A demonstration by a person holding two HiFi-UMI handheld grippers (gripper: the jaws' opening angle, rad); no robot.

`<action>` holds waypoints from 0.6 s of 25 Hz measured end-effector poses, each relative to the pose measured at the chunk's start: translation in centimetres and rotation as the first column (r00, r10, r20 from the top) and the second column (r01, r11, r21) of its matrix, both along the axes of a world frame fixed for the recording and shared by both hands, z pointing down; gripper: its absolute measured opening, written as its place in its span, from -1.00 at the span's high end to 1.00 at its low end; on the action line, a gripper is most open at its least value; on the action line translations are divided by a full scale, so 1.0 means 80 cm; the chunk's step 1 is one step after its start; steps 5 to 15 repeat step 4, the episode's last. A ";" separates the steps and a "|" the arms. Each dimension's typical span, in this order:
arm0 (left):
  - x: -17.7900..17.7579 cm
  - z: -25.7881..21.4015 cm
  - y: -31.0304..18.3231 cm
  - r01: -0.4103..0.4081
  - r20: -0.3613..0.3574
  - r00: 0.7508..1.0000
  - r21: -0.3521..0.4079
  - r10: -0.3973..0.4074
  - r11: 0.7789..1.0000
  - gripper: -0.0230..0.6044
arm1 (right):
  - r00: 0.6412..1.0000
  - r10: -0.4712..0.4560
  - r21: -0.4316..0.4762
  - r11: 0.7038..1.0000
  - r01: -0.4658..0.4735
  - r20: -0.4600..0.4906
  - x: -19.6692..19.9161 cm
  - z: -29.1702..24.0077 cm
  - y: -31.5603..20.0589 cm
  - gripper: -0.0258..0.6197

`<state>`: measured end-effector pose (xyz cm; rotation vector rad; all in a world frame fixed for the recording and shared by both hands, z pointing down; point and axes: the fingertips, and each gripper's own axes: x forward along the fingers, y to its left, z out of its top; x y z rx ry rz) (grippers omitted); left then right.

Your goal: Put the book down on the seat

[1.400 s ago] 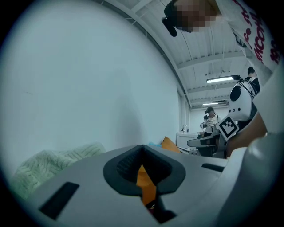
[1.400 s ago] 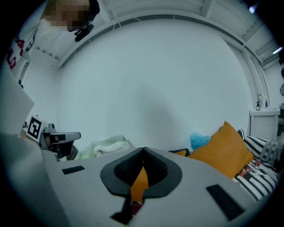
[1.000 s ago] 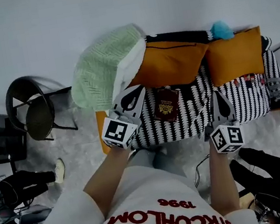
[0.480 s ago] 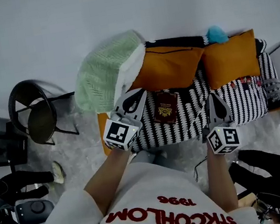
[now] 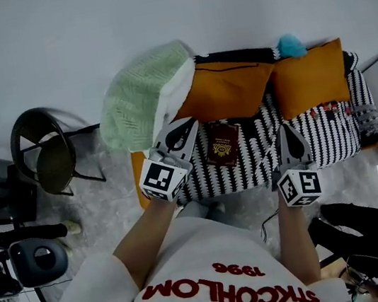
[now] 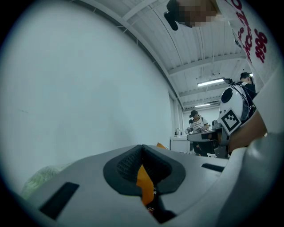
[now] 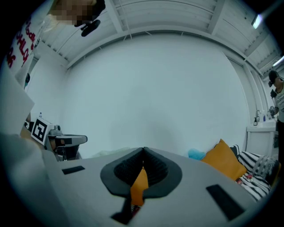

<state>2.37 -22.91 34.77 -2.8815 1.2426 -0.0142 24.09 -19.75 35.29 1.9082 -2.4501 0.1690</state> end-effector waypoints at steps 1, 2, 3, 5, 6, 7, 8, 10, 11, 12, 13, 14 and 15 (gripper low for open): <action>-0.001 0.000 -0.001 -0.001 0.000 1.000 0.000 0.001 1.000 0.87 | 1.000 0.001 -0.001 1.000 -0.001 0.000 -0.001 0.000 0.000 0.84; -0.002 -0.001 -0.001 -0.001 0.001 1.000 -0.001 0.001 1.000 0.88 | 1.000 0.002 -0.001 1.000 -0.002 -0.001 -0.002 -0.001 -0.001 0.84; -0.002 -0.001 -0.002 -0.001 0.001 1.000 -0.001 0.001 1.000 0.88 | 1.000 0.002 -0.002 1.000 -0.002 -0.001 -0.002 -0.001 0.000 0.84; -0.003 -0.001 -0.002 -0.002 0.001 1.000 -0.001 0.002 1.000 0.88 | 1.000 0.003 -0.002 1.000 -0.003 -0.001 -0.003 -0.001 0.000 0.84; -0.003 -0.001 -0.002 -0.002 0.001 1.000 -0.001 0.002 1.000 0.88 | 1.000 0.003 -0.002 1.000 -0.003 -0.001 -0.003 -0.001 0.000 0.84; -0.003 -0.001 -0.002 -0.002 0.001 1.000 -0.001 0.002 1.000 0.88 | 1.000 0.003 -0.002 1.000 -0.003 -0.001 -0.003 -0.001 0.000 0.84; -0.003 -0.001 -0.002 -0.002 0.001 1.000 -0.001 0.002 1.000 0.88 | 1.000 0.003 -0.002 1.000 -0.003 -0.001 -0.003 -0.001 0.000 0.84; -0.003 -0.001 -0.002 -0.002 0.001 1.000 -0.001 0.002 1.000 0.88 | 1.000 0.003 -0.002 1.000 -0.003 -0.001 -0.003 -0.001 0.000 0.84; -0.003 -0.001 -0.002 -0.002 0.001 1.000 -0.001 0.002 1.000 0.88 | 1.000 0.003 -0.002 1.000 -0.003 -0.001 -0.003 -0.001 0.000 0.84; -0.003 -0.001 -0.002 -0.002 0.001 1.000 -0.001 0.002 1.000 0.88 | 1.000 0.003 -0.002 1.000 -0.003 -0.001 -0.003 -0.001 0.000 0.84; -0.003 -0.001 -0.002 -0.002 0.001 1.000 -0.001 0.002 1.000 0.88 | 1.000 0.003 -0.002 1.000 -0.003 -0.001 -0.003 -0.001 0.000 0.84; -0.003 -0.001 -0.002 -0.002 0.001 1.000 -0.001 0.002 1.000 0.88 | 1.000 0.003 -0.002 1.000 -0.003 -0.001 -0.003 -0.001 0.000 0.84; -0.003 -0.001 -0.002 -0.002 0.001 1.000 -0.001 0.002 1.000 0.88 | 1.000 0.003 -0.002 1.000 -0.003 -0.001 -0.003 -0.001 0.000 0.84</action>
